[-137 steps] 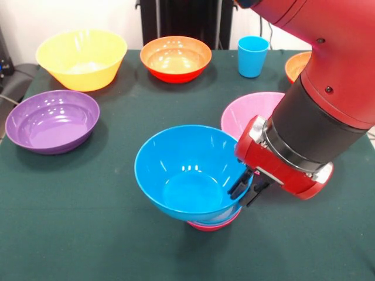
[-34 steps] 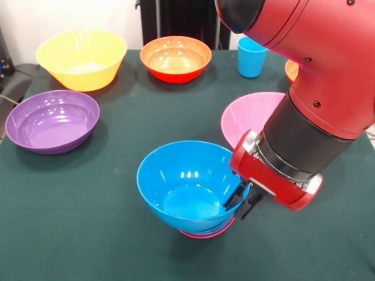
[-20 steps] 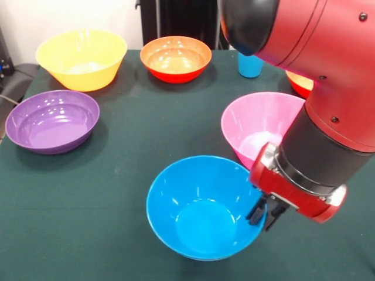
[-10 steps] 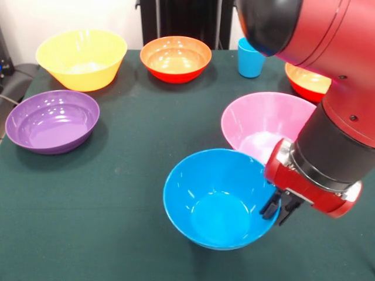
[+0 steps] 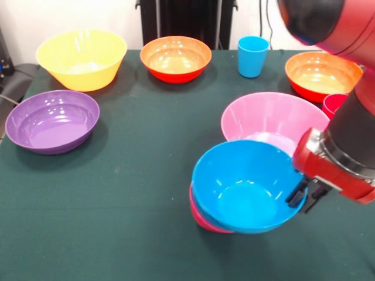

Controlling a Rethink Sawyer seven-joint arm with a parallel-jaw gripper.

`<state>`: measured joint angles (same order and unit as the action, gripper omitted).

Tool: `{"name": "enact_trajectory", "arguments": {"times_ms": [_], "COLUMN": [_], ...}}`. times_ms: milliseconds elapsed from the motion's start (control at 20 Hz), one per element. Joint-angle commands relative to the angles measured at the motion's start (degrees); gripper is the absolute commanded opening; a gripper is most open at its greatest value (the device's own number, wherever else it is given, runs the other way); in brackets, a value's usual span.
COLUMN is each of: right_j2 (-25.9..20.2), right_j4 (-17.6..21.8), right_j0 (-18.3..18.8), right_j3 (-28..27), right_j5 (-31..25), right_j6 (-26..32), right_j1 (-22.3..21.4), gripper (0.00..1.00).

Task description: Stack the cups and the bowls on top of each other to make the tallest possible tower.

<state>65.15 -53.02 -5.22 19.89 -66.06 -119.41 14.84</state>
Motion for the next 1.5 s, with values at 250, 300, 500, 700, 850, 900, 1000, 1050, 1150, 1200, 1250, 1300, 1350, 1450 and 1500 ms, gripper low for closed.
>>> {"name": "enact_trajectory", "arguments": {"times_ms": [250,300,500,700,850,900,1000,1050,1150,1200,1250,1300,1350,1450,1500], "right_j2": [-3.11,-3.10,-4.20,-5.15,-8.79,-9.41,-11.13,-12.20,-13.42,-13.81,-14.65,-15.13,-15.83,-16.97,-17.39], "right_j4": [3.45,3.61,4.82,6.73,9.27,9.83,11.40,12.31,13.45,13.91,14.60,15.12,15.74,16.85,17.33], "right_j0": [2.27,2.35,2.17,2.74,2.77,2.77,2.31,1.62,0.62,0.37,-0.44,-0.77,-1.30,-1.91,-2.11], "right_j3": [0.41,0.41,1.77,3.23,7.10,7.43,9.19,10.69,12.20,12.52,13.99,14.56,15.70,17.34,17.91], "right_j5": [-2.44,-2.42,-0.80,1.48,4.02,4.18,5.01,5.60,6.07,6.09,6.49,6.66,6.93,7.39,7.62], "right_j6": [-5.16,-4.83,-2.87,0.41,5.13,5.54,6.27,6.35,5.72,5.40,5.09,4.88,4.81,4.95,4.96], "right_j1": [0.72,0.67,0.23,-0.36,-2.08,-2.35,-3.30,-4.00,-4.75,-4.97,-5.67,-6.01,-6.63,-7.59,-7.93], "gripper": [0.00,0.00,0.00,0.00,0.00,0.00,0.00,0.00,0.00,0.00,0.00,0.00,0.00,0.00,0.00]}}
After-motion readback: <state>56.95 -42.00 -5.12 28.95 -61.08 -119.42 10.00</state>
